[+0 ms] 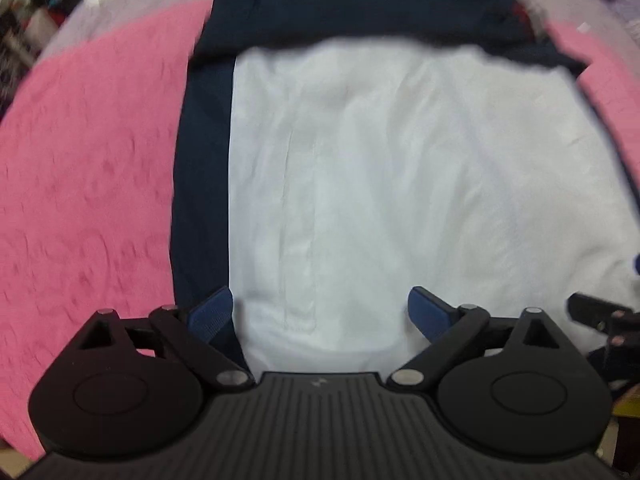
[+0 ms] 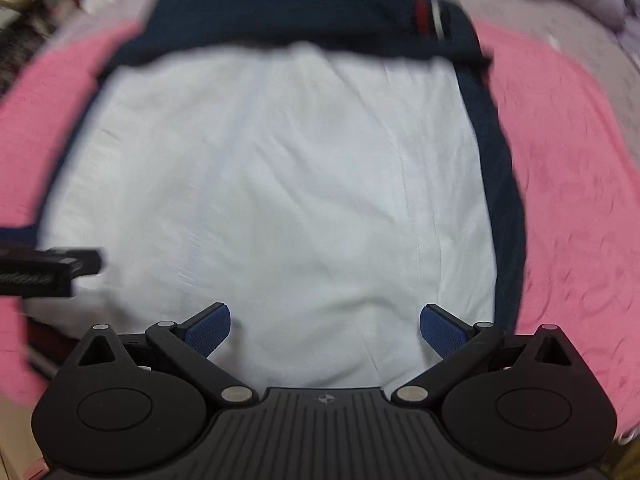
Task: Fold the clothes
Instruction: 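Move both open grippers down the white jacket body to the hem, then position both open grippers at the red-striped hem band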
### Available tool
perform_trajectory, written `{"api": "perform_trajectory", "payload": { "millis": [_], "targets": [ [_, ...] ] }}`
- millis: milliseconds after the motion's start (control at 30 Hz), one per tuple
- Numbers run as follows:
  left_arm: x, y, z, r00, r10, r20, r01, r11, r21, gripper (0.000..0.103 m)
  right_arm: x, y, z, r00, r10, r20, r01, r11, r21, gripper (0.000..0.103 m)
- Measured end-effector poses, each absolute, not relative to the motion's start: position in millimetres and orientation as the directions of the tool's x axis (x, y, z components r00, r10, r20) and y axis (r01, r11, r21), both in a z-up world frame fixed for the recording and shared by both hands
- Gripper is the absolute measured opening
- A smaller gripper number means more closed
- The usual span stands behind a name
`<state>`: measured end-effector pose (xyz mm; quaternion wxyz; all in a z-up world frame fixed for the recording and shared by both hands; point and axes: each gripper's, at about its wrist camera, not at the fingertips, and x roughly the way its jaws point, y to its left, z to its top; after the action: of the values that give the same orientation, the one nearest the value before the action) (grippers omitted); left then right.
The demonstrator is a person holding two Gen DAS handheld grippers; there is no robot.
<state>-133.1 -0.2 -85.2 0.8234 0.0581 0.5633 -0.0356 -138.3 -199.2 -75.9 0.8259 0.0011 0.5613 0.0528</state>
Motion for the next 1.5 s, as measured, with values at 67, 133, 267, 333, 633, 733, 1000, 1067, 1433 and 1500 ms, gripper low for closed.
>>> {"api": "perform_trajectory", "payload": {
  "millis": [67,133,267,333,633,733,1000,1067,1433,1500],
  "targets": [
    [-129.0,-6.7,-47.2,0.417,0.008,-0.909,0.16,0.984,0.082,0.101,-147.1,-195.2,-37.3,0.398,0.123,-0.909,-0.118,0.99,0.082,0.103],
    [-118.5,-7.1,-11.6,0.425,0.018,-0.905,0.178,0.979,0.103,0.103,-155.6,-190.6,0.6,0.423,0.15,-0.894,-0.151,0.984,0.094,0.103],
    [-117.8,-10.3,29.6,0.392,-0.026,-0.919,0.177,0.983,0.048,0.103,-170.7,-184.5,49.7,0.43,0.165,-0.888,-0.189,0.978,0.09,0.103],
    [-130.0,-15.0,43.2,0.381,-0.06,-0.922,0.176,0.984,0.008,0.103,-176.9,-183.6,57.0,0.414,0.163,-0.896,-0.186,0.978,0.092,0.103],
    [-158.3,-22.3,20.6,0.302,-0.069,-0.951,0.192,0.981,-0.011,0.103,-198.4,-194.1,43.9,0.444,0.132,-0.886,-0.13,0.988,0.082,0.103],
    [-161.3,-19.7,15.7,0.29,-0.057,-0.955,0.178,0.984,-0.004,0.103,-205.0,-194.0,39.0,0.459,0.108,-0.882,-0.151,0.988,0.042,0.103],
    [-181.4,-4.0,-35.7,0.316,0.051,-0.947,0.186,0.976,0.115,0.103,-207.5,-193.6,5.4,0.401,-0.013,-0.916,-0.164,0.983,-0.086,0.103],
    [-188.1,9.1,-65.0,0.28,0.103,-0.955,0.185,0.97,0.159,0.103,-207.2,-198.4,-13.0,0.374,-0.045,-0.926,-0.158,0.981,-0.111,0.099],
    [-208.5,59.6,-123.5,0.184,0.044,-0.982,0.123,0.99,0.068,0.103,-202.6,-250.1,-92.3,0.192,-0.113,-0.975,0.04,0.993,-0.107,0.099],
    [-218.0,48.5,-124.0,0.215,0.057,-0.975,0.233,0.966,0.108,0.103,-208.6,-245.0,-94.4,0.215,-0.132,-0.968,-0.03,0.989,-0.142,0.099]
  ]
}}
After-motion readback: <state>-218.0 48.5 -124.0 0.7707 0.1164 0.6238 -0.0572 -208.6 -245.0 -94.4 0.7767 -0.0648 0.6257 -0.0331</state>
